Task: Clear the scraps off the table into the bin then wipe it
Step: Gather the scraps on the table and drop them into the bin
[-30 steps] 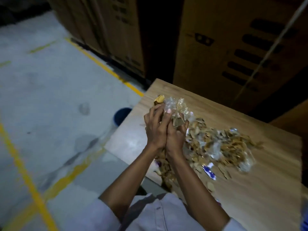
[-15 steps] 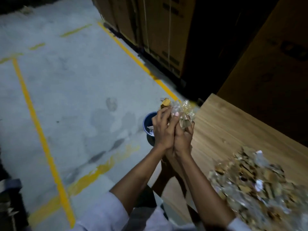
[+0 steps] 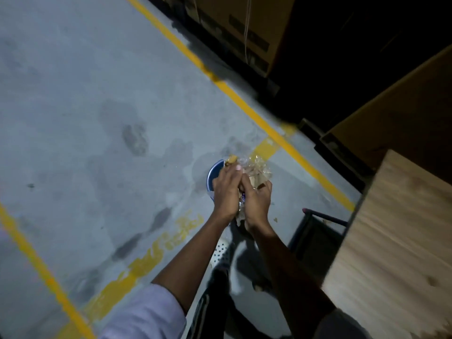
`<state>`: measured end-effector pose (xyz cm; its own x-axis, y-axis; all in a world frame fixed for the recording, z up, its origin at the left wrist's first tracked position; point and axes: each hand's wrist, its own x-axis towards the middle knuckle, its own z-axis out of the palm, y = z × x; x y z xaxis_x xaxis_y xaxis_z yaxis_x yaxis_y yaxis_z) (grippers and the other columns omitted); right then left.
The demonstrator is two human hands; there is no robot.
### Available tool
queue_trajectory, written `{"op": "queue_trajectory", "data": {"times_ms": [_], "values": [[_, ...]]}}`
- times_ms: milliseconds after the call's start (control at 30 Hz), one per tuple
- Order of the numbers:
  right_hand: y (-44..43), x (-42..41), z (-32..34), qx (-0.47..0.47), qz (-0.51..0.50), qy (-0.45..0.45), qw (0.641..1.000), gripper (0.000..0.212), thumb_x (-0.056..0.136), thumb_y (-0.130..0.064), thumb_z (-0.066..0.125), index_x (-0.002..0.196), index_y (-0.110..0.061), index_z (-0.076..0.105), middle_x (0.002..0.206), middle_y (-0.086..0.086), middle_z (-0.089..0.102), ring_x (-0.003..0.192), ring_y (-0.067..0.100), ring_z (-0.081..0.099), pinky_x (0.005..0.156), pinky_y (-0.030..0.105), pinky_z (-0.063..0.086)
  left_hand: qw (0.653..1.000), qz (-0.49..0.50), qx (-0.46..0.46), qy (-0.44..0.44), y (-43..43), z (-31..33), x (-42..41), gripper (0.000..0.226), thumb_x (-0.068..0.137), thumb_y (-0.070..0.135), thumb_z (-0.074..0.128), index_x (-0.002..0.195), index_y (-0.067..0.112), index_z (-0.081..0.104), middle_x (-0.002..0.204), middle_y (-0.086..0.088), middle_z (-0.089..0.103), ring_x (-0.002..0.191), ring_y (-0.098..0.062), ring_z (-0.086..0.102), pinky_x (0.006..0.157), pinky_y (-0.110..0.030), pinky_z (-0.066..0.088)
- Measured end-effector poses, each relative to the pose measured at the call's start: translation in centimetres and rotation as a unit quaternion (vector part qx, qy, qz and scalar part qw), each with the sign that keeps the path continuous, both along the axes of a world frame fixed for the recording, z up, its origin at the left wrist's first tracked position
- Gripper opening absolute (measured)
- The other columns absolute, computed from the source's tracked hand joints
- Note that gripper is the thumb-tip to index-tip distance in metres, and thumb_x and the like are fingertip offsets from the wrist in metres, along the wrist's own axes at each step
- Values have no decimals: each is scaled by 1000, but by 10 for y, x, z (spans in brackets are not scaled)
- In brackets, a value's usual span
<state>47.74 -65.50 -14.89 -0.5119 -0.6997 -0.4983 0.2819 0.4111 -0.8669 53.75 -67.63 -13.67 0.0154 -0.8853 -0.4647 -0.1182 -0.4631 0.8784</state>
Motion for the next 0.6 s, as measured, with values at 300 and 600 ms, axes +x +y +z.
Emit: {"op": "queue_trajectory", "data": {"times_ms": [300, 600], "values": [[-54, -13, -276, 189, -28, -133, 973, 68, 69, -44, 86, 127, -12, 69, 114, 11, 76, 103, 32, 74, 97, 54, 57, 951, 43, 265, 151, -69, -242, 24, 29, 103, 26, 56, 119, 7, 72, 119, -21, 73, 116, -37, 67, 100, -46, 55], [-70, -56, -335, 176, 86, -255, 947, 69, 85, -51, 72, 146, -28, 51, 137, 15, 64, 121, 41, 65, 99, 68, 49, 915, 27, 360, 180, -98, -297, 41, 40, 106, 38, 45, 106, 5, 69, 86, -15, 74, 60, -26, 70, 47, -25, 56]]}}
